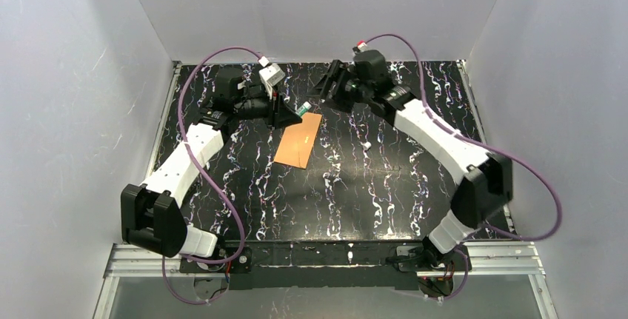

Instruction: Place the letter into the envelope and seal it

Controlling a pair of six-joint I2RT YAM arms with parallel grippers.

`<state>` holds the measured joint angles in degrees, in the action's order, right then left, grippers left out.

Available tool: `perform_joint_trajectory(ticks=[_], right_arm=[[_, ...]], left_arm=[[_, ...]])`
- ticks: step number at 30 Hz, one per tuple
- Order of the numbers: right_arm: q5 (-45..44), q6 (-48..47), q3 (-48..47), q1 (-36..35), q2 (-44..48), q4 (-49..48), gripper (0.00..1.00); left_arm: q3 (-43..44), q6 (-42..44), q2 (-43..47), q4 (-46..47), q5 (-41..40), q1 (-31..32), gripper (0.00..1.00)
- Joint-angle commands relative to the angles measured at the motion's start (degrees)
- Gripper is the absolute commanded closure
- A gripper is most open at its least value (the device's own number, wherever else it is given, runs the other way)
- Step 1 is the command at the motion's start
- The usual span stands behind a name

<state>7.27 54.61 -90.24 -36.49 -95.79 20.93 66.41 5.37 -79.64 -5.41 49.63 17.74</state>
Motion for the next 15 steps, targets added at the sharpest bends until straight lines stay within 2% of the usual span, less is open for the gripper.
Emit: perform_joint_trajectory(ticks=[1,4,5,8,10,13,15], right_arm=[[13.2,-12.5,10.3,1.1,11.7,-17.7,0.24],[22.2,-11.9,16.3,1.2,15.1,-27.4,0.19],[24.5,-11.2,17.1,1.2,15.5,-29.6,0.18],[29.8,-7.7,18.1,1.2,15.2,-33.5,0.19],[30.6,-4.9,19.2,1.2,15.0,-35.1,0.27],[29.7,-2.2,21.4,1.2,16.1,-38.6,0.47],[29.0,-1.2,22.3,1.2,16.9,-40.1,0.55]], left_arm=[[-0.4,-20.6,1.5,2.5,12.8,0.0,1.0],[-0.9,-26.7,2.5,4.9,19.3,0.0,1.0],[-1.0,-28.9,2.8,7.7,21.4,0.0,1.0],[0.2,-31.4,3.3,8.3,26.5,0.0,1.0],[0.3,-30.8,3.9,8.4,27.7,0.0,1.0],[0.0,-29.4,4.8,8.5,27.7,0.0,1.0],[-0.5,-28.8,4.8,8.6,27.4,0.0,1.0]])
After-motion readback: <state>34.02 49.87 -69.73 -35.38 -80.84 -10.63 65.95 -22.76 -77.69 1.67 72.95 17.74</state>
